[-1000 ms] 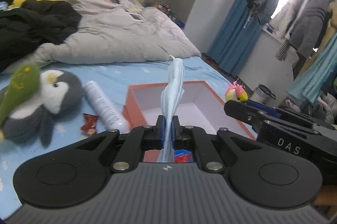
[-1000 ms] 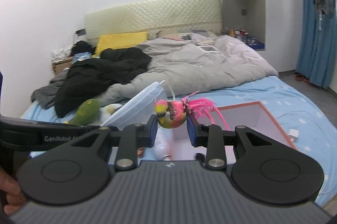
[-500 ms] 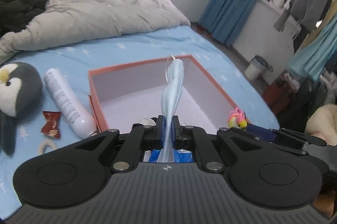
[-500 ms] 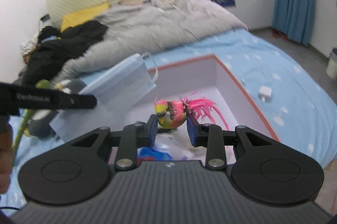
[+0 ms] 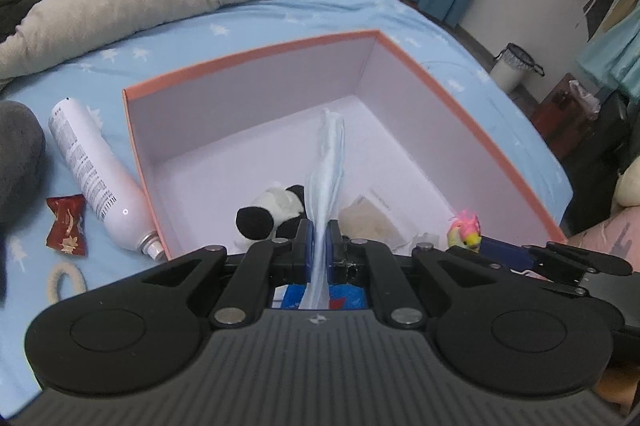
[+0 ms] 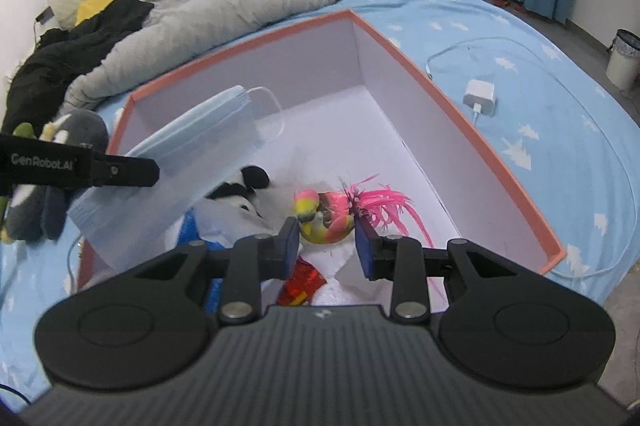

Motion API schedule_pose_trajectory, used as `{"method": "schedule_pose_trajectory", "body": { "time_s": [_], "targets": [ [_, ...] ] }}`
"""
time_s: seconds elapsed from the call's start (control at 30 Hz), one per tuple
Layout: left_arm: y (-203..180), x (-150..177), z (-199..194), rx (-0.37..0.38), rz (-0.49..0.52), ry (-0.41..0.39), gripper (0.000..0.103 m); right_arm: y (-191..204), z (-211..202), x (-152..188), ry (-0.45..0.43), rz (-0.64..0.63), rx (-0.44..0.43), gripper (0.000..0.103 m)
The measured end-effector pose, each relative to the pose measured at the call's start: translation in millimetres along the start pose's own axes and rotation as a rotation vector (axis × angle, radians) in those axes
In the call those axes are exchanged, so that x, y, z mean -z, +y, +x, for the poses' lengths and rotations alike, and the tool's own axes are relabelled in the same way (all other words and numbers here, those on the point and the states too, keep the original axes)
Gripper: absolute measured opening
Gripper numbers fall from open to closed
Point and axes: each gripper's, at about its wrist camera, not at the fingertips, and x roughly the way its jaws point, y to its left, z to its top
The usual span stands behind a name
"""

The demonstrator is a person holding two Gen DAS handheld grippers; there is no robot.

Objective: Organize soft objects
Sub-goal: 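Carry the mask and feather toy over the pink box and open both grippers, then move both grippers back from the box toward the items on the bed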

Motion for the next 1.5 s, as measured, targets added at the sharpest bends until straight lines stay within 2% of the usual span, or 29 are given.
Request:
{"method": "schedule_pose_trajectory", "body": {
  "time_s": [0.1, 0.13, 0.17, 0.23, 0.27, 0.3, 0.43, 0.5, 0.8, 1.0, 1.23, 1.5],
  "targets": [
    [-0.7, 4.5, 5.6, 0.005, 0.007, 0.01, 0.009, -1.3, 2.6, 3.9, 0.01, -0.006, 0.009, 0.035],
    [-1.3, 5.4, 6.2, 0.006, 0.015, 0.014, 0.009, -1.2, 2.7, 4.6, 0.01, -0.007, 0.015, 0.039],
    [-1.2, 6.0, 7.1, 0.004, 0.021, 0.017, 0.01, -1.3, 3.0, 4.7, 0.013, -0.005, 0.019, 0.048],
    [-1.7, 7.3, 3.9, -0.003, 0.031, 0.018, 0.022, -2.1, 1.6, 4.2, 0.009, 0.004, 0.026, 0.061],
    [-1.7, 7.4, 1.5, -0.006, 0.035, 0.012, 0.036, -1.9, -1.1, 3.8, -0.001, 0.009, 0.03, 0.063],
    [-1.6, 7.5, -3.3, -0.006, 0.039, -0.004, 0.042, -1.8, -3.6, 3.2, -0.01, 0.012, 0.03, 0.063],
    [-1.8, 6.8, -28.0, 0.011, 0.053, -0.06, 0.042, 4.3, -20.0, -2.0, -0.054, 0.002, 0.028, 0.063],
    [-2.8, 7.4, -43.2, 0.007, 0.064, -0.095, 0.048, 8.2, -30.7, -4.8, -0.088, -0.003, 0.033, 0.063],
    [3.2, 26.8, -122.2, 0.039, 0.075, -0.237, 0.049, 36.4, -86.8, -10.1, -0.235, -0.007, -0.004, 0.063],
    [9.3, 40.1, -171.8, 0.026, 0.077, -0.321, 0.049, 62.6, -121.4, -12.0, -0.309, -0.052, -0.039, 0.063],
    [33.6, 67.9, -215.4, 0.048, 0.016, -0.354, 0.049, 92.8, -150.9, -4.1, -0.366, -0.097, -0.08, 0.063],
    [58.8, 103.2, -245.6, 0.009, -0.016, -0.384, 0.049, 125.8, -162.2, 14.5, -0.37, -0.13, -0.129, 0.063]
  ]
}}
